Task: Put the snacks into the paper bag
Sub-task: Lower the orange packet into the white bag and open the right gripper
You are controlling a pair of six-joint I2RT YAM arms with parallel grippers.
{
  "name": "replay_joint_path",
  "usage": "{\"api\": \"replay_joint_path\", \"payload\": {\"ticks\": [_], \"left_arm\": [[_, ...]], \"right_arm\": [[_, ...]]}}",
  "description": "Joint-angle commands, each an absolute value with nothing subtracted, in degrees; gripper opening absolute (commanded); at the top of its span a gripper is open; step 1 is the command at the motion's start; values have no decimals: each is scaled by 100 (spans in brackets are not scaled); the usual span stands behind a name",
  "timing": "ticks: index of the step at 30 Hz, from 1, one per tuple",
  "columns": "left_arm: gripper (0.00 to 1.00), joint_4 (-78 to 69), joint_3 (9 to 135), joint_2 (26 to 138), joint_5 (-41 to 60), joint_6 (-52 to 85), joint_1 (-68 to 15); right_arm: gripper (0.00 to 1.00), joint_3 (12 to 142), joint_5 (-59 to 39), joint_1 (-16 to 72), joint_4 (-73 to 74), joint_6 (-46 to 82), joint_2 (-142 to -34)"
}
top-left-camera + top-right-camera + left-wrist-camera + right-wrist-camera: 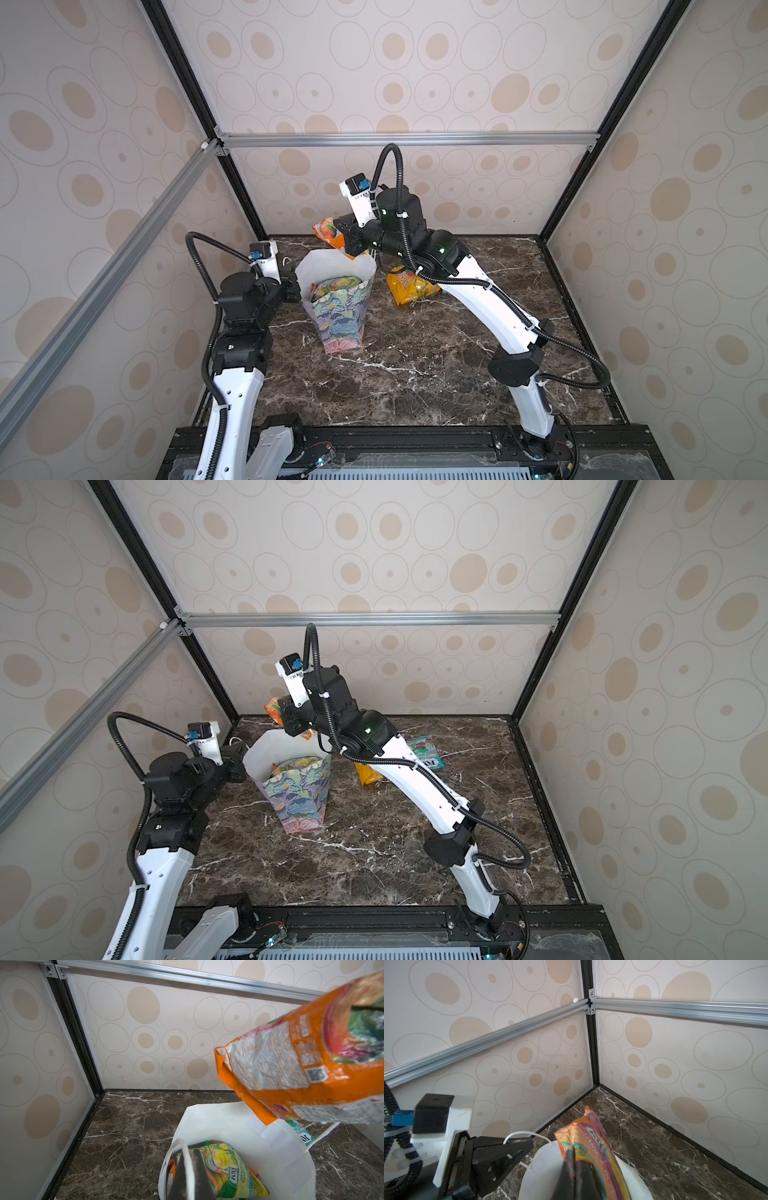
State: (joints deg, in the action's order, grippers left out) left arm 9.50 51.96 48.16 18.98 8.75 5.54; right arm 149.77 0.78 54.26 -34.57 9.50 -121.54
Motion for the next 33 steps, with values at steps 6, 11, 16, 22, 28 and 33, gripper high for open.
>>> {"api": "replay_joint_path", "payload": {"ticks": [6, 11, 16, 22, 28, 33], "left_arm": [[0, 807, 5256, 4710, 1902, 883, 599], [0, 811, 5254, 4704, 1892, 879, 606], [0, 809, 5251, 4718, 1887, 879, 600], [0, 820, 5260, 4728, 1885, 872, 606], [0, 822, 5249, 4742, 1889, 876, 600], [0, 824, 5256, 4746, 1876, 867, 599]], "right_arm": [[0, 14871, 123, 5491, -3516, 722, -12121], [0, 14854, 199, 5489, -3551, 625, -12229], [0, 14837, 469, 5493, -3621, 472, -12327], [0, 14807, 618, 5520, -3643, 359, -12497], [0, 14836, 737, 5568, -3622, 325, -12619], [3, 14840, 927, 5771, -3604, 124, -12768]]}}
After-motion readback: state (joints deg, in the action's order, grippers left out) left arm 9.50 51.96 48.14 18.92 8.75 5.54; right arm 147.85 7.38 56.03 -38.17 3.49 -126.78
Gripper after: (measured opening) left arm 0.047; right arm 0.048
